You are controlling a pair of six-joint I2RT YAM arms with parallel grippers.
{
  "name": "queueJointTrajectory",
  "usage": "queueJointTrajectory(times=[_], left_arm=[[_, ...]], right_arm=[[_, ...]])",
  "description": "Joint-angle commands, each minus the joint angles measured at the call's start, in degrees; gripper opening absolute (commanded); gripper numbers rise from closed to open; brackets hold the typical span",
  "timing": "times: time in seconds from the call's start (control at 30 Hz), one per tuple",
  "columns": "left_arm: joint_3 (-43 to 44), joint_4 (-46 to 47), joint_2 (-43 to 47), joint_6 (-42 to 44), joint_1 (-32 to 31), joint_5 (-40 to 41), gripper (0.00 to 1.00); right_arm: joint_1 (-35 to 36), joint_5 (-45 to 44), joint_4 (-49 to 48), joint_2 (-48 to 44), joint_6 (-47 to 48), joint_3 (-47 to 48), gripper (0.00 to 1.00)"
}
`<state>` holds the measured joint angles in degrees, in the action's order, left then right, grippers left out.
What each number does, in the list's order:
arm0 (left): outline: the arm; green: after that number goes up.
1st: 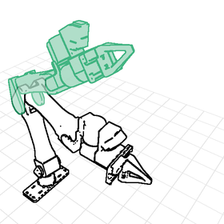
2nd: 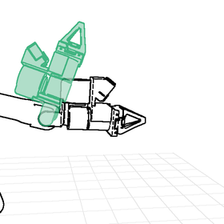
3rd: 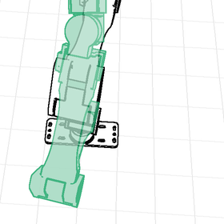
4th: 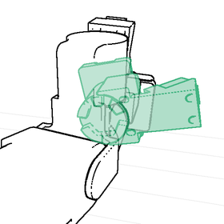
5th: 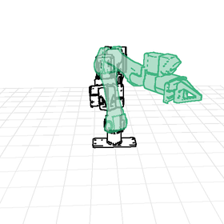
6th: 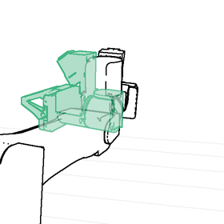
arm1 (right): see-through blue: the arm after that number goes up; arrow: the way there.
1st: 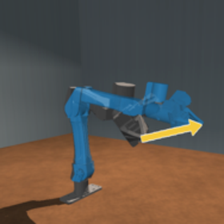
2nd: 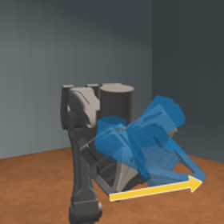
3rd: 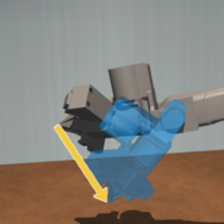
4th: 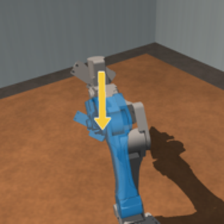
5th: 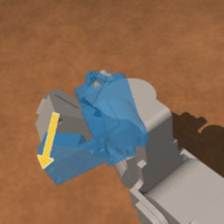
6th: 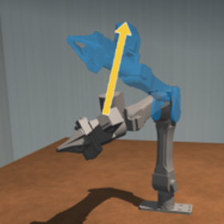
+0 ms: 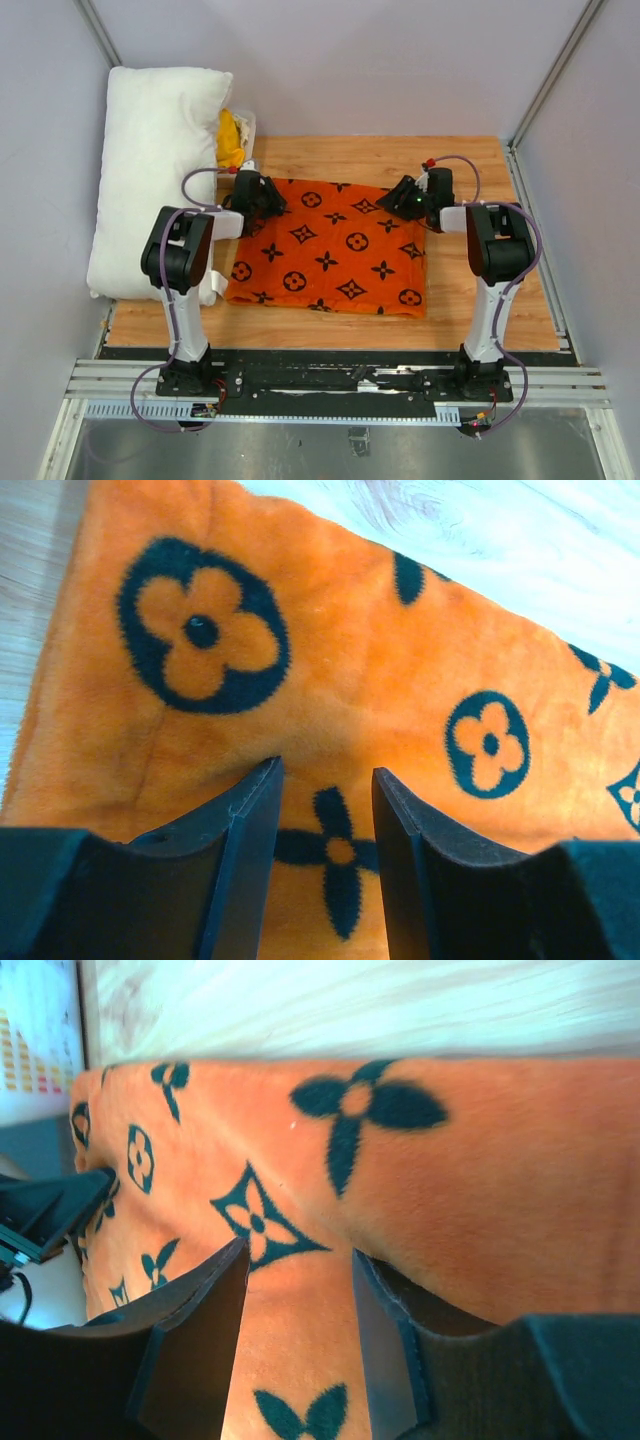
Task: Remove the pillowcase from the pillow
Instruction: Fold the pillowcase at the center of the board.
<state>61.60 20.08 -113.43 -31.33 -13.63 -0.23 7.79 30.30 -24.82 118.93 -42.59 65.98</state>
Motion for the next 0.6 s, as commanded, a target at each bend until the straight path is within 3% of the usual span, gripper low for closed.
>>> queueJointTrajectory(times=[0.0,0.27,0.57], left_arm=[[0.0,2.2,-2.2,-3.0,1.0,-1.8,0.47],[6.2,-0.2,-5.8,-3.6,0.4,-3.4,0.47],[27.2,-12.7,-14.0,0.0,-1.6,-0.1,0.49]], right_arm=[[-5.8,0.2,0.7,2.2,-1.1,-1.7,0.49],[-10.6,0.6,8.8,5.8,0.9,5.1,0.52],[-14.1,3.5,19.1,12.5,2.8,23.9,0.5]])
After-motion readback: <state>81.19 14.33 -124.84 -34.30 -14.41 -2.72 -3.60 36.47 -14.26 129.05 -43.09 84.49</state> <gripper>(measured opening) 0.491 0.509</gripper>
